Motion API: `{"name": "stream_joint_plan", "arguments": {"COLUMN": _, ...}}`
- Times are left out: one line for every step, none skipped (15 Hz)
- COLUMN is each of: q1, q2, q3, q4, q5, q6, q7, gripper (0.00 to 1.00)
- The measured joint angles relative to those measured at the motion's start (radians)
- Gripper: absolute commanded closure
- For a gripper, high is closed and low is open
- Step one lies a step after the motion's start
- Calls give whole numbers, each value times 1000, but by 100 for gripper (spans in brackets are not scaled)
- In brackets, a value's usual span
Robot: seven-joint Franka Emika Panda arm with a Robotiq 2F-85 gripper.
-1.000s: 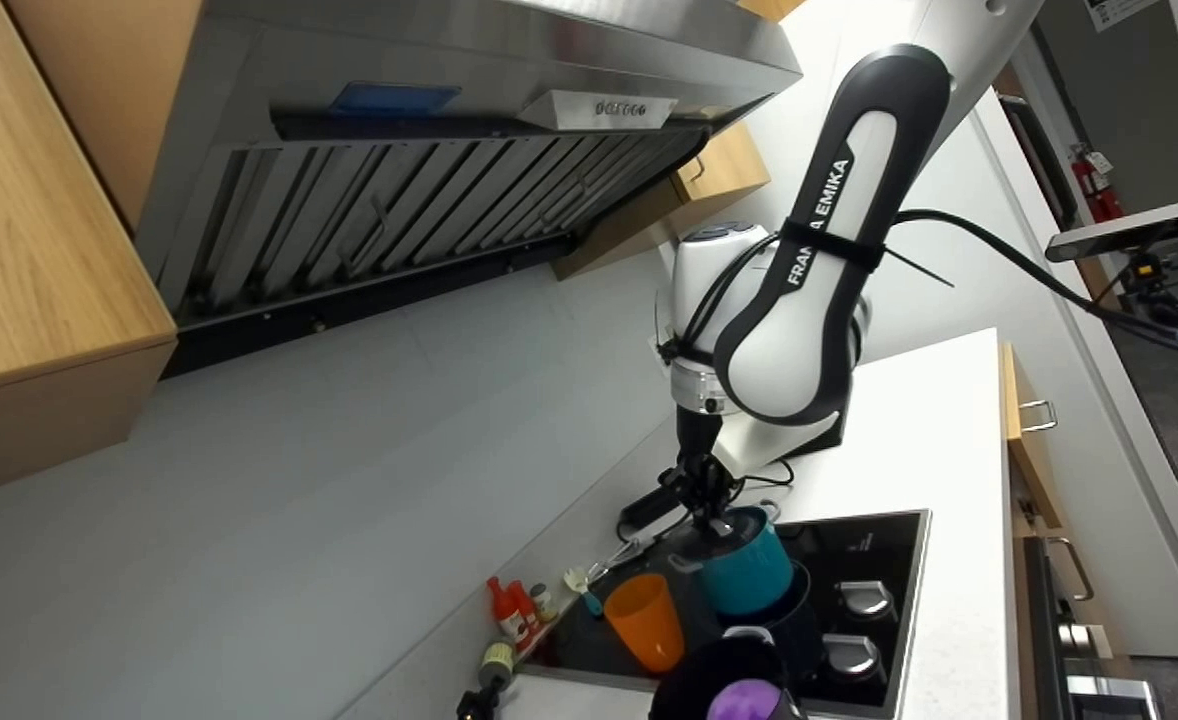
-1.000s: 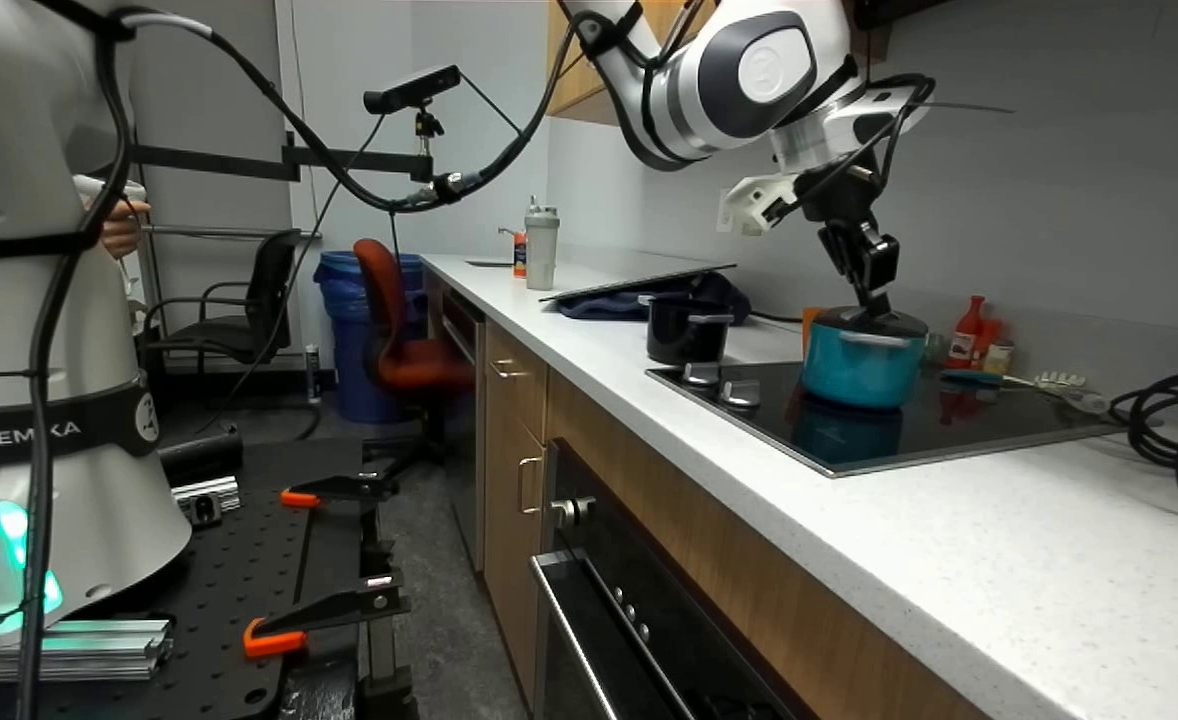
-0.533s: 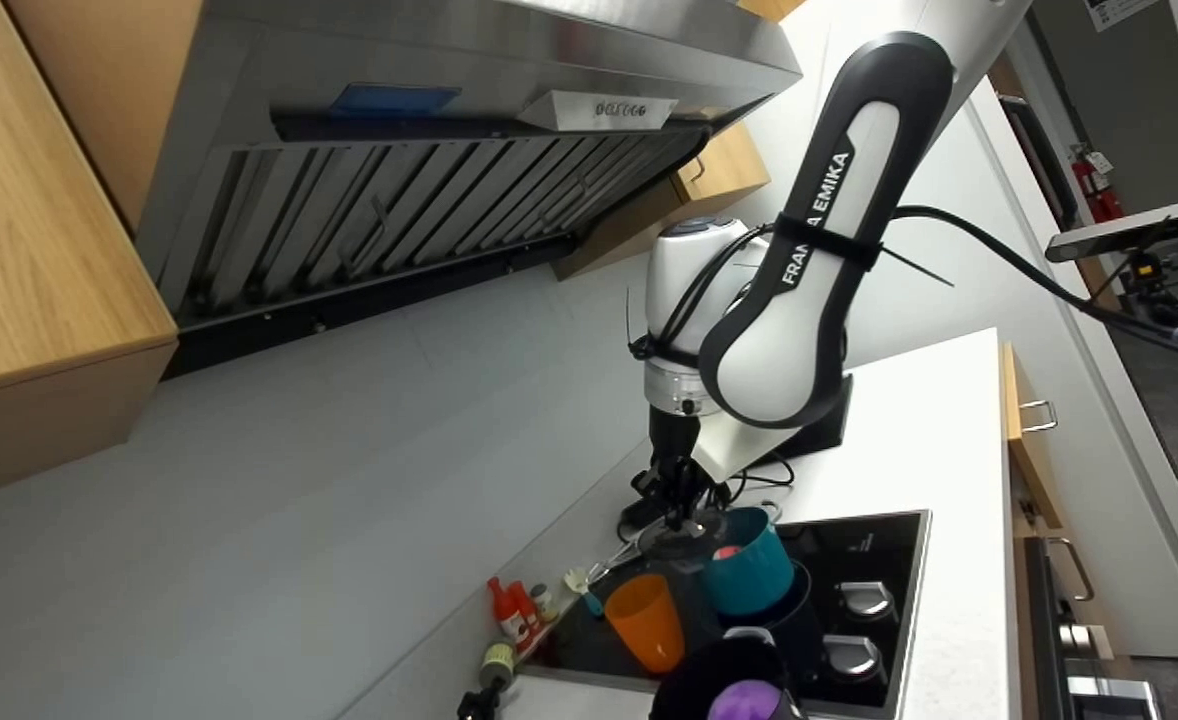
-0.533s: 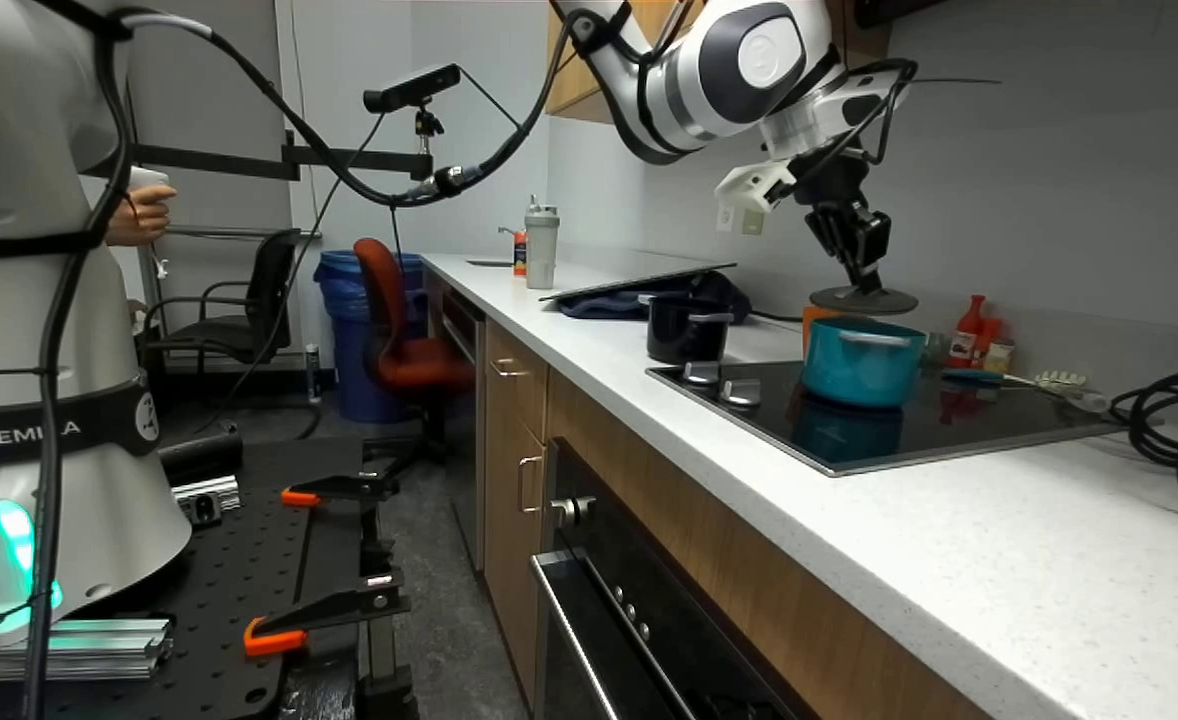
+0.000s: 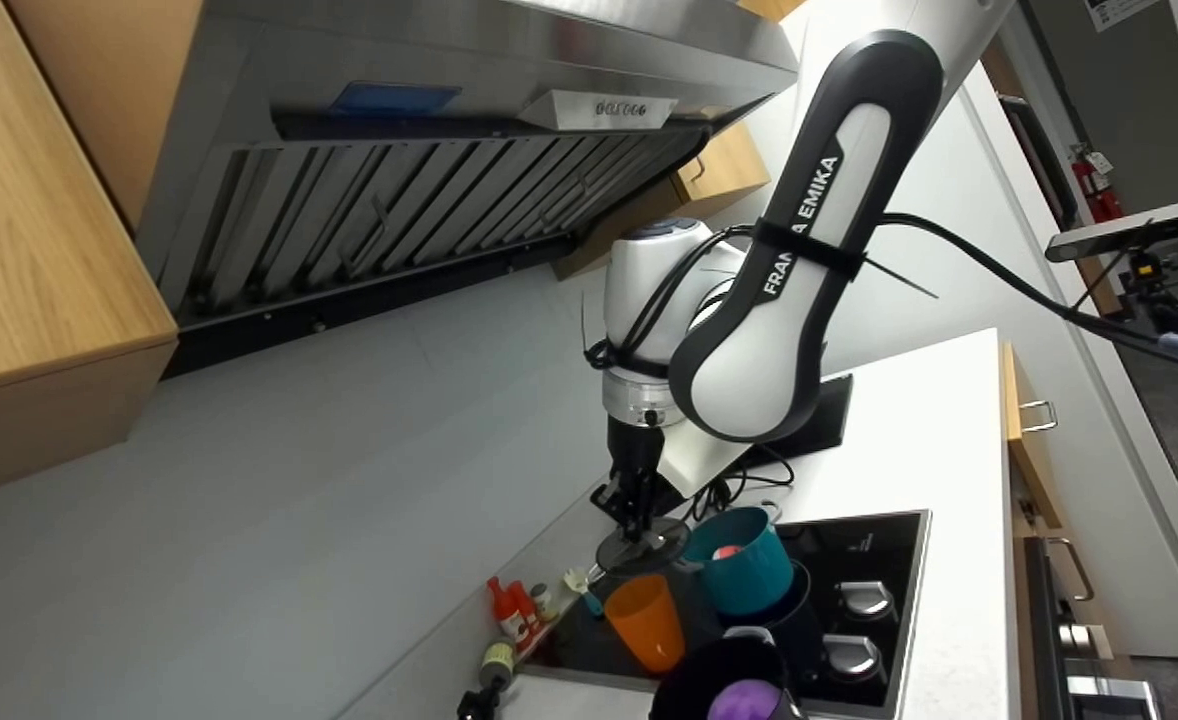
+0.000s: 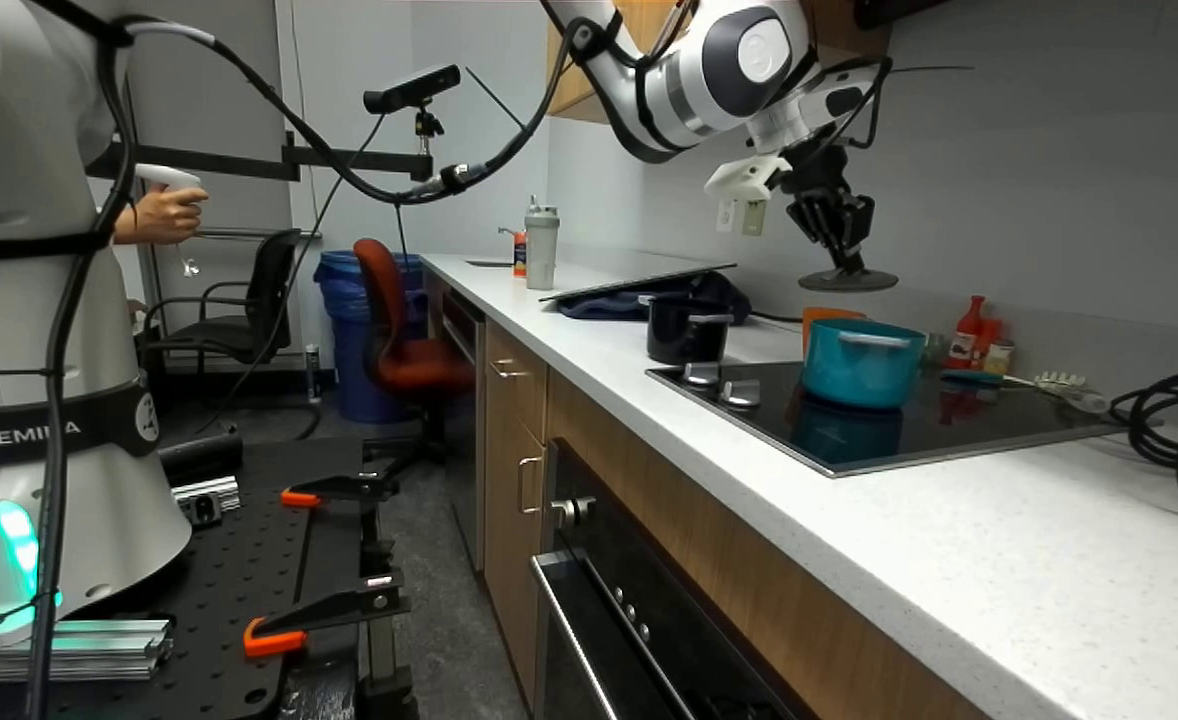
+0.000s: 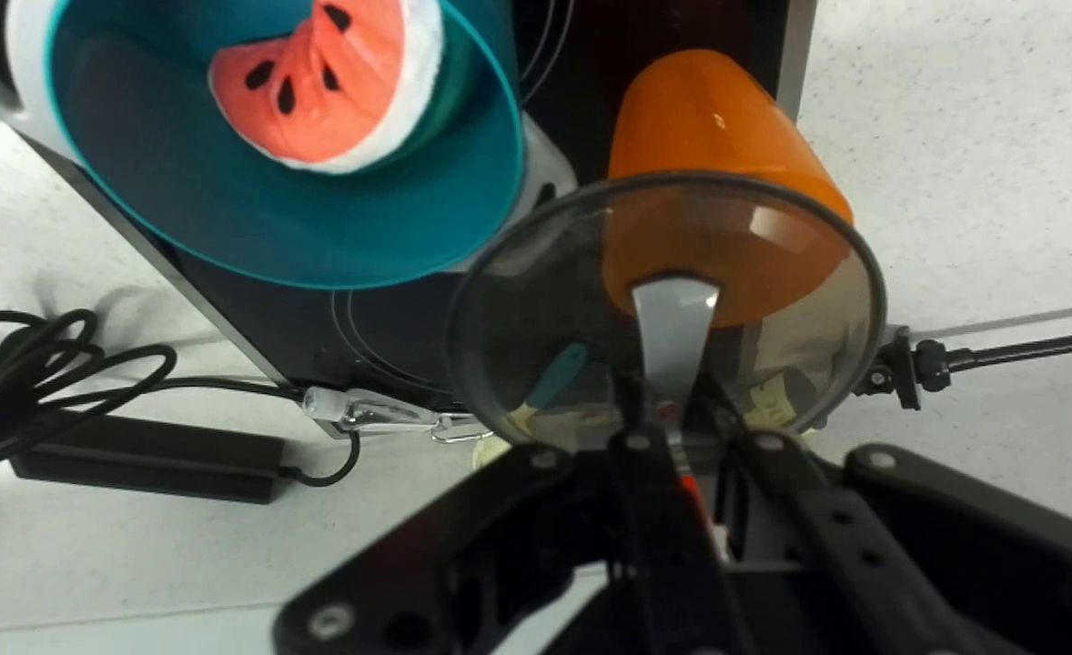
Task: Take the lid off the blue pot
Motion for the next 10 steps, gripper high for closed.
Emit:
{"name": "stream_joint_plan", "arguments": {"q1": 5, "q2": 8, "q3": 0, "q4": 15, "q5": 0, "q6": -15, "q7": -4, "gripper": 97}}
{"name": "stream_joint_plan", "arguments": {"q1": 9, "q2": 16, "q3": 1, "q4": 29, "q5": 0, "q6": -32, "q7": -7, "gripper": 97}}
{"name": "stream_joint_plan", "arguments": {"q1": 15, "q2": 25, "q3": 1, "q4": 45, "q5": 0, "q6": -50, "q7": -9, "gripper": 97}}
{"name": "stream_joint_plan", "arguments": {"q1": 20, "q2": 34, "q3": 2, "q4": 61, "q5": 0, "q6": -70, "q7": -11, "gripper": 97}}
{"name": "stream_joint_plan", "arguments": {"q1": 27, "q2": 44, "q3": 2, "q4": 76, "q5": 0, "q6": -87, "q7": -16, "gripper": 97}}
{"name": "stream_joint_plan", "arguments": {"q1": 33, "q2": 54, "q3": 2, "q4": 91, "q5": 0, "q6": -103, "q7": -22, "gripper": 97}}
{"name": "stream_joint_plan", "arguments": {"q1": 39, "q2": 64, "q3": 2, "q4": 105, "q5": 0, "q6": -117, "q7": -28, "gripper": 97}}
{"name": "stream_joint_plan", "arguments": {"q1": 43, "q2": 74, "q3": 2, "q4": 118, "q5": 0, "q6": -128, "q7": -35, "gripper": 97}}
{"name": "stream_joint_plan", "arguments": {"q1": 46, "q2": 83, "q3": 2, "q4": 131, "q5": 0, "q6": -138, "q7": -42, "gripper": 97}}
{"name": "stream_joint_plan", "arguments": {"q1": 47, "q2": 92, "q3": 2, "q4": 143, "q5": 0, "q6": -146, "q7": -48, "gripper": 97}}
